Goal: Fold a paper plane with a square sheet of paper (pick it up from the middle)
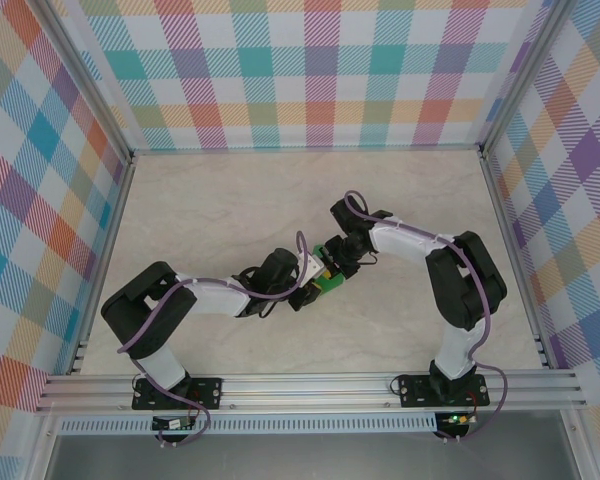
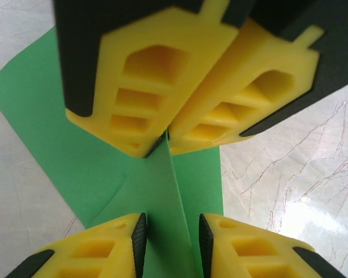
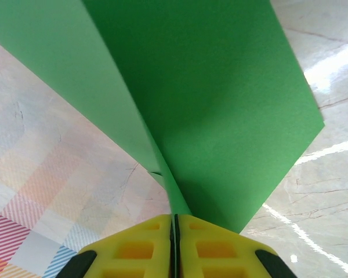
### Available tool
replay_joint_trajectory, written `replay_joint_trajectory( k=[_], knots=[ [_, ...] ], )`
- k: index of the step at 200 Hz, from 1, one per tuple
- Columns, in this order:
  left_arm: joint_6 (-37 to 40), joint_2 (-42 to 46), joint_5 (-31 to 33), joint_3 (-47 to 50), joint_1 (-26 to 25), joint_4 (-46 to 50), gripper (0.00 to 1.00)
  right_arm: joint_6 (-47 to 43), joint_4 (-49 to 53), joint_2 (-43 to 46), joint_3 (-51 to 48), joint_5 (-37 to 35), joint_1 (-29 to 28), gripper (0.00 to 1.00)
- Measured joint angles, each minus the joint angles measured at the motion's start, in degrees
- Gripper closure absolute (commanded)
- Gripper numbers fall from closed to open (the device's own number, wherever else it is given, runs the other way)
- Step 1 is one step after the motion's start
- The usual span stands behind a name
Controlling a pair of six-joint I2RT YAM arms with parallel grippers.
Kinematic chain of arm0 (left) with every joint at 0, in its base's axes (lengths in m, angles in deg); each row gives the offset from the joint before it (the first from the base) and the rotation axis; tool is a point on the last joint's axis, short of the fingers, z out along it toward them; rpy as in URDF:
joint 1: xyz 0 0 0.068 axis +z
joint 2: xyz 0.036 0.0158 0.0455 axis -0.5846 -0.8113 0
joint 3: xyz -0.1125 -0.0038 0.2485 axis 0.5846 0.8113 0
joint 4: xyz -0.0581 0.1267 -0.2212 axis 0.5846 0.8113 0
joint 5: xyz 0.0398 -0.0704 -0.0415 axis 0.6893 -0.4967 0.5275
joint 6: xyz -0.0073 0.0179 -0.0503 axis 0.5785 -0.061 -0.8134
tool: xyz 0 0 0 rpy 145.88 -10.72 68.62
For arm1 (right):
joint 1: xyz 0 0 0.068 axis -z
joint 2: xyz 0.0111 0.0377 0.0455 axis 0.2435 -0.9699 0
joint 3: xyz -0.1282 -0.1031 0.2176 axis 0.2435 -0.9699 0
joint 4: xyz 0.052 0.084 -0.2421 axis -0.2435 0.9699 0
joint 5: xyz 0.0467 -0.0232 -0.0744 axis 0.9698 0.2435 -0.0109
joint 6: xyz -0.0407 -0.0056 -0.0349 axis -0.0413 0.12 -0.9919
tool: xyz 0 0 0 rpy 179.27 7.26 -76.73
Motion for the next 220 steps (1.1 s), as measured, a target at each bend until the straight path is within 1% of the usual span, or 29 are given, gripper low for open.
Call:
replay_joint_trajectory(
  k=[12, 48, 69, 98, 123, 145, 168, 193, 220],
  knots=[
    [0.07, 0.0, 0.0, 0.0, 0.0, 0.02, 0.75, -0.09, -0.02, 0.0, 0.0, 0.0, 0.0, 0.89],
    [-0.52, 0.0, 0.02, 0.02, 0.0, -0.11, 0.84, -0.55, 0.07, 0.0, 0.0, 0.0, 0.17, 0.72],
    [-1.2, -0.07, 0.02, 0.04, 0.02, -0.28, 0.87, -1.18, 0.11, 0.11, 0.0, -0.07, 0.39, 0.62],
    [-2.64, -0.17, 0.04, 0.04, 0.02, -1.03, 0.88, -3.89, 0.24, 1.68, 0.0, -0.42, 1.51, 0.45],
    [-4.55, -0.28, -0.07, 0.24, 0.02, -1.7, 0.88, -7.1, -0.09, 4.07, 0.0, -0.42, 3.15, 0.35],
    [-6.56, -0.28, -0.24, 0.31, 0.02, -1.73, 0.89, -11.06, -0.55, 6.14, 0.0, -0.37, 4.35, 0.3],
    [-8.68, -0.28, -0.5, 0.28, 0.04, -1.51, 0.89, -14.86, -1.62, 7.8, -0.74, -0.07, 5.35, 0.28],
    [-11.52, -0.28, -0.66, -0.07, 0.13, -0.92, 0.9, -18.62, -4.2, 9.68, -4.22, 0.42, 6.62, 0.33],
    [-15.74, -0.37, -0.63, -0.79, 0.13, 0.22, 0.9, -22.1, -9.81, 11.91, -10.84, 1.68, 7.52, 0.33]
  ],
)
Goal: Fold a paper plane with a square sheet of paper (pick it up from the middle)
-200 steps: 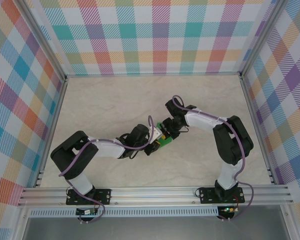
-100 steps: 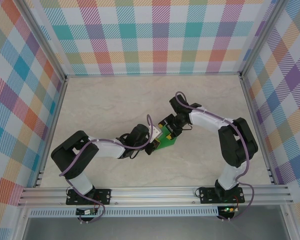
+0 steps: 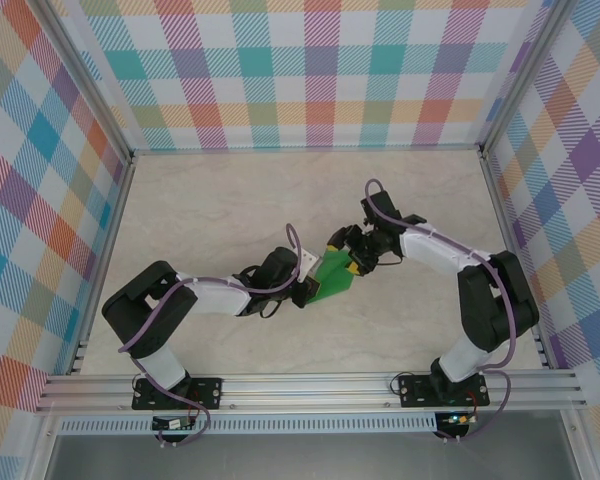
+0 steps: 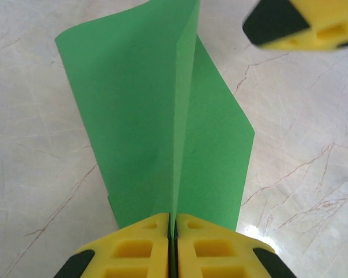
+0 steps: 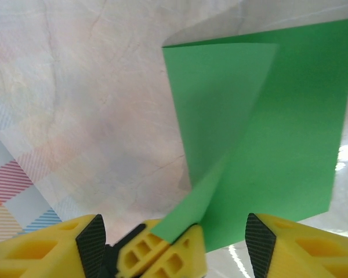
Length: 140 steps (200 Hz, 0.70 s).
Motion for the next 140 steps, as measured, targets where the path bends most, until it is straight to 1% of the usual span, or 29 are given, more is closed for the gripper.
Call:
replay_joint_trajectory(
  k=[20, 66, 83, 107, 140],
  knots=[
    [-3.32, -0.35, -0.02, -0.44, 0.04, 0.07, 0.9, -2.49, -2.69, 0.92, -3.37, 0.74, 0.31, 0.33],
    [-9.51, -0.74, 0.0, -0.57, 0.04, 0.2, 0.91, -5.79, -8.59, 1.16, -6.73, 3.21, 0.37, 0.35],
    [-11.67, -0.74, 0.02, -0.57, 0.04, 0.2, 0.91, -7.17, -12.74, 1.2, -8.66, 4.7, 0.48, 0.37],
    [-13.84, -0.79, 0.02, -0.57, 0.04, 0.17, 0.91, -8.87, -15.06, 0.98, -10.49, 6.45, 0.57, 0.43],
    [-15.63, -1.27, -0.04, -0.57, 0.04, -0.07, 0.92, -10.29, -17.4, -0.83, -10.54, 8.24, 0.61, 0.42]
  ],
)
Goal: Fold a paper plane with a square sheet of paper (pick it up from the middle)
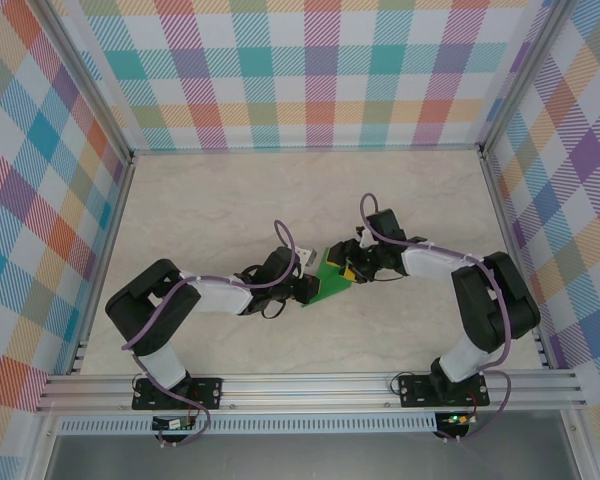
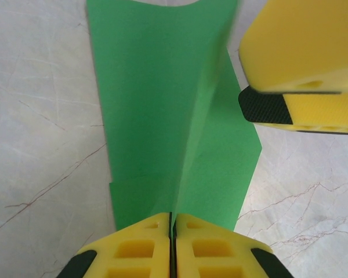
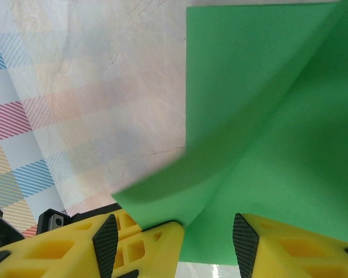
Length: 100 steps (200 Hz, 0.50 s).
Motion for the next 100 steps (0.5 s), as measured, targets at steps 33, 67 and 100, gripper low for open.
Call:
replay_joint_trajectory(
  k=[33, 67, 100],
  knots=[
    [-1.14, -0.13, -0.61, 0.0, 0.0, -0.09, 0.91, -1.07, -1.09, -2.78, 0.02, 0.98, 0.0, 0.42],
    [-2.75, -0.13, -1.75, -0.02, 0.13, 0.02, 0.78, -1.36, -1.27, -4.11, 0.37, 1.25, 0.0, 0.41],
    [-4.55, -0.04, -2.47, -1.14, 0.33, 1.95, 0.61, -1.97, -1.22, -4.68, 0.83, 1.22, 0.0, 0.41]
  ],
)
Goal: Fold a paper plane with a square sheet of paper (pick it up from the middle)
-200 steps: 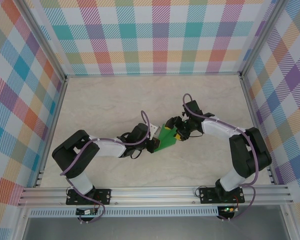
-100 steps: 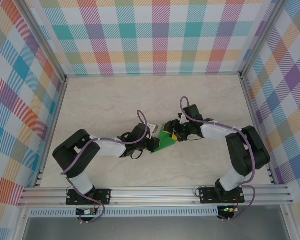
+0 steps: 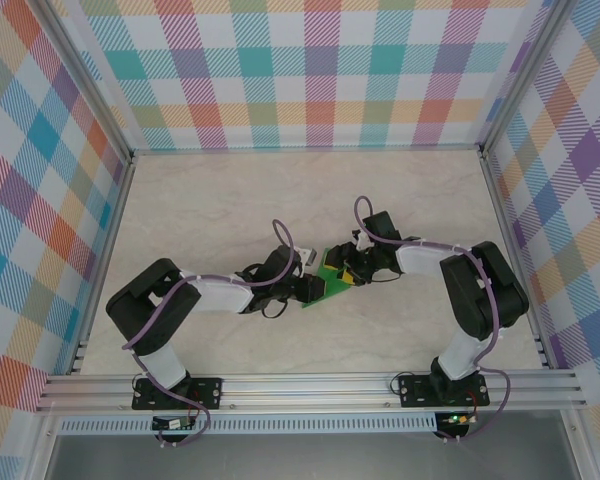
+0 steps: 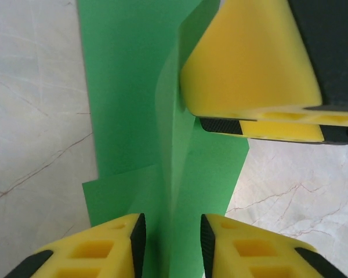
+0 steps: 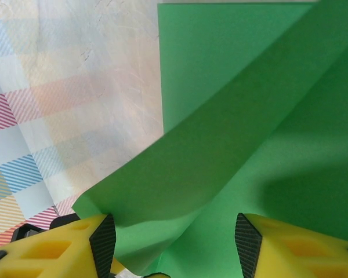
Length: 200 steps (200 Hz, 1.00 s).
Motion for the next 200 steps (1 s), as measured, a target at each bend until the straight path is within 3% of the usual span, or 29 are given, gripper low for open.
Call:
replay_joint_trajectory(
  k=[18, 66, 88, 134, 200],
  knots=[
    [-0.92, 1.11, 0.22, -0.24, 0.07, 2.51, 0.54, -0.35, 0.02, -0.13, 0.07, 0.02, 0.0, 0.41],
    [-3.08, 6.4, 1.66, -0.66, 0.07, 8.9, 0.53, -0.61, 0.17, -0.28, 0.39, 0.0, 0.0, 0.4],
    [-4.92, 6.69, 1.66, -0.66, 0.07, 9.84, 0.55, -0.61, 0.39, -0.28, 0.52, 0.0, 0.0, 0.4],
    [-7.3, 6.69, 2.49, -0.66, -0.04, 12.37, 0.71, -0.61, 0.92, -0.31, 0.61, -0.02, 0.02, 0.4],
    [-7.45, 4.85, 2.45, -0.7, -0.35, 12.94, 0.73, -0.61, 0.94, -0.61, 0.61, 0.0, 0.02, 0.4]
  ],
)
